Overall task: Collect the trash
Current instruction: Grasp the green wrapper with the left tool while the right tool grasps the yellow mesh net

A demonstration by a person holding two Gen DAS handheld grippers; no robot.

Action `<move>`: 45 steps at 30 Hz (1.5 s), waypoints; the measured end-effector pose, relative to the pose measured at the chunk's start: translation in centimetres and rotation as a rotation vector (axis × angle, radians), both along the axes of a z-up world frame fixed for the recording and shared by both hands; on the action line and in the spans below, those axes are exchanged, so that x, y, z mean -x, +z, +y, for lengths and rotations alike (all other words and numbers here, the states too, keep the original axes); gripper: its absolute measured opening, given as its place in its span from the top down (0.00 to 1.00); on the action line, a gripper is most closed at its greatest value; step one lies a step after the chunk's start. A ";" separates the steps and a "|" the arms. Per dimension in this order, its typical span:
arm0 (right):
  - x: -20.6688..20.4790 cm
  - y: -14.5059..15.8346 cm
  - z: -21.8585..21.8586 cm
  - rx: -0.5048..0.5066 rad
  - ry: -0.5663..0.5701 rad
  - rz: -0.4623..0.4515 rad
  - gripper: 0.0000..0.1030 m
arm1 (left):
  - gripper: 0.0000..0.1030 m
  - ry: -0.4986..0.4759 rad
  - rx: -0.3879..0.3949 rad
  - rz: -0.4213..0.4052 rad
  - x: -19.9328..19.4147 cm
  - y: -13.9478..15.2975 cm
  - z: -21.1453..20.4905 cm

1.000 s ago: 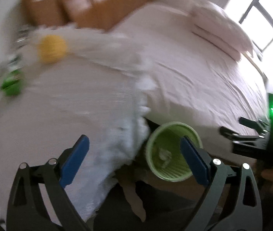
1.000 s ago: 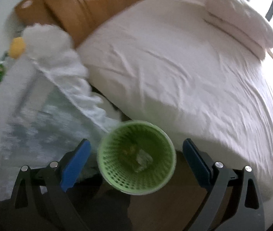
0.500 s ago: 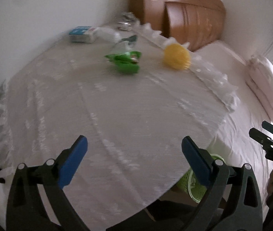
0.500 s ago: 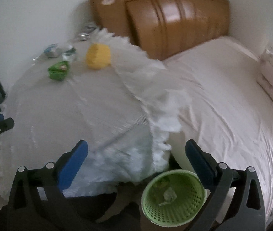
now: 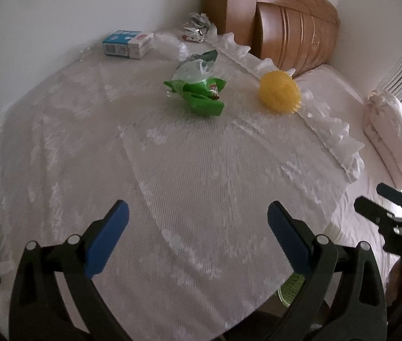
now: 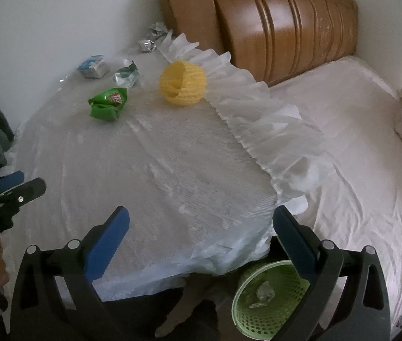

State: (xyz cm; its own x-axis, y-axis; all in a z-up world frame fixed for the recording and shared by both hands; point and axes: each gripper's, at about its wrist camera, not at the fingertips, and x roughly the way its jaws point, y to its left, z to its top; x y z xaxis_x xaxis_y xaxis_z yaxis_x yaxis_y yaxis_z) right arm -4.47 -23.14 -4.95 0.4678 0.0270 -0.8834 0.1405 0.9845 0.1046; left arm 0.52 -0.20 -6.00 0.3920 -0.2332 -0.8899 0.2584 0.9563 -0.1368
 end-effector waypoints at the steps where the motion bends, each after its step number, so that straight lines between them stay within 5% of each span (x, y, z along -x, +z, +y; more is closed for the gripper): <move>1: -0.2 -0.2 0.1 -0.005 -0.007 0.007 0.03 | 0.09 -0.003 0.004 0.005 -0.6 -0.2 -0.1; 12: -3.3 -1.5 -0.5 -0.041 -0.087 0.023 0.03 | 0.09 0.169 0.115 0.105 -10.6 -2.6 -2.6; 18: -8.2 -1.1 -0.6 -0.019 -0.125 -0.009 0.03 | 0.10 0.330 0.107 0.158 -15.1 -4.9 -3.6; 24: -14.0 -1.1 -1.1 -0.019 -0.150 -0.003 0.03 | 0.22 0.397 0.122 0.248 -17.6 -7.6 -4.2; 31: -17.9 -2.5 -1.5 -0.091 -0.158 0.036 0.02 | 0.48 0.352 0.108 0.238 -17.7 -7.3 -5.2; 43: -21.1 -4.4 0.4 0.032 -0.059 0.058 0.03 | 0.50 0.297 0.024 0.170 -17.1 -5.8 -4.7; 45: -21.5 -4.6 1.0 0.047 -0.024 0.062 0.16 | 0.50 0.294 0.000 0.154 -16.8 -5.3 -4.1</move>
